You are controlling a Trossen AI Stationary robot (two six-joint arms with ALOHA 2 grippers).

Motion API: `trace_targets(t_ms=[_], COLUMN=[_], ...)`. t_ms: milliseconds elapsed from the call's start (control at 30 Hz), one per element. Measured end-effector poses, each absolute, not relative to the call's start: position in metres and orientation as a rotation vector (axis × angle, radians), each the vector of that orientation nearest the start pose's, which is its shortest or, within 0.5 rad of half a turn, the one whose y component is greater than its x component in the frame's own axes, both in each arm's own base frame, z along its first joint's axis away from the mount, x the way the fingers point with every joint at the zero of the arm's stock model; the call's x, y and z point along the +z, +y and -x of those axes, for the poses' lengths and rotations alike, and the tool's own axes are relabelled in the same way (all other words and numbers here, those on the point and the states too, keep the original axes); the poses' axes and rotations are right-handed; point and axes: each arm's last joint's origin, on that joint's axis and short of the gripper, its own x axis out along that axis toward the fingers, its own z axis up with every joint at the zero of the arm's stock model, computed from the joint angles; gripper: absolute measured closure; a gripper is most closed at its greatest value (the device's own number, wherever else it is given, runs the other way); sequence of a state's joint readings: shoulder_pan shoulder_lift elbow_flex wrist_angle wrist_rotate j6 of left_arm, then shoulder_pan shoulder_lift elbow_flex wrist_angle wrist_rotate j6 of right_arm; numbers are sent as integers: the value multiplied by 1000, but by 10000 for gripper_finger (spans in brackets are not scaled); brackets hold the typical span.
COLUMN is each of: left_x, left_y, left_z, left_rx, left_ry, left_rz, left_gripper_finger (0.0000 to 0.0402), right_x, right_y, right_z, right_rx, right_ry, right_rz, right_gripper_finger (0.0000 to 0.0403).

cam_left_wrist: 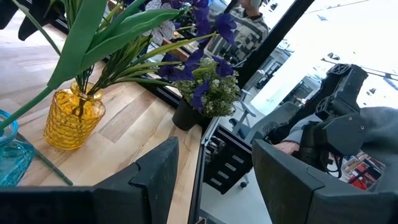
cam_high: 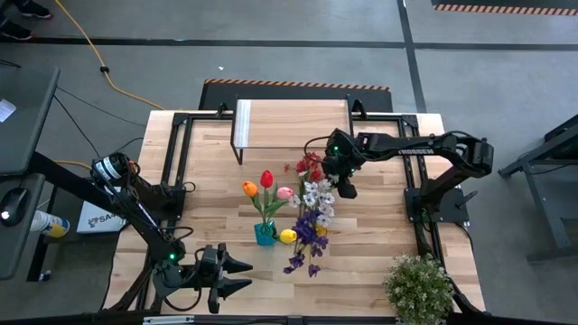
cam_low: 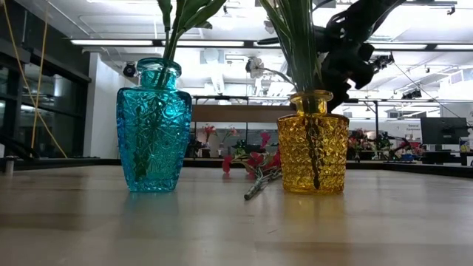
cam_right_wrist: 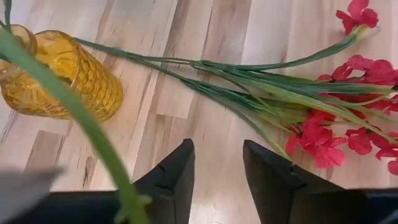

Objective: Pick and place flowers into a vace then onto a shelf
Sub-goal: Put the red flowers into the yellow vase

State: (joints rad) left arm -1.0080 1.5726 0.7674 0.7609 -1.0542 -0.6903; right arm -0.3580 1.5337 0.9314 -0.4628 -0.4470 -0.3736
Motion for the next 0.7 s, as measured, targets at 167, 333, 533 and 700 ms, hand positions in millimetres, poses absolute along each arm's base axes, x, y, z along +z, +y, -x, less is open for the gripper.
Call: trace_targets(t_ms=[167,333,533,700], left_x=[229,229,229,229], left_y=[-253,-253,-253,-253], left_z=[-190,-190,-190,-190], left_rx=[52,52,52,52], left_ry=[6,6,6,5], left_rz=[652,652,652,653], left_gripper_finger=[163,163,163,163], right_x=[191,174,170,170], right_y=[-90,-86,-79,-75], right_z=[-276,-270,-270,-273], right_rx=[253,192,159,178], right_ry=[929,962,972,955], right_rz=[-66,-65,-65,-22], right_gripper_finger=[269,269,269,269])
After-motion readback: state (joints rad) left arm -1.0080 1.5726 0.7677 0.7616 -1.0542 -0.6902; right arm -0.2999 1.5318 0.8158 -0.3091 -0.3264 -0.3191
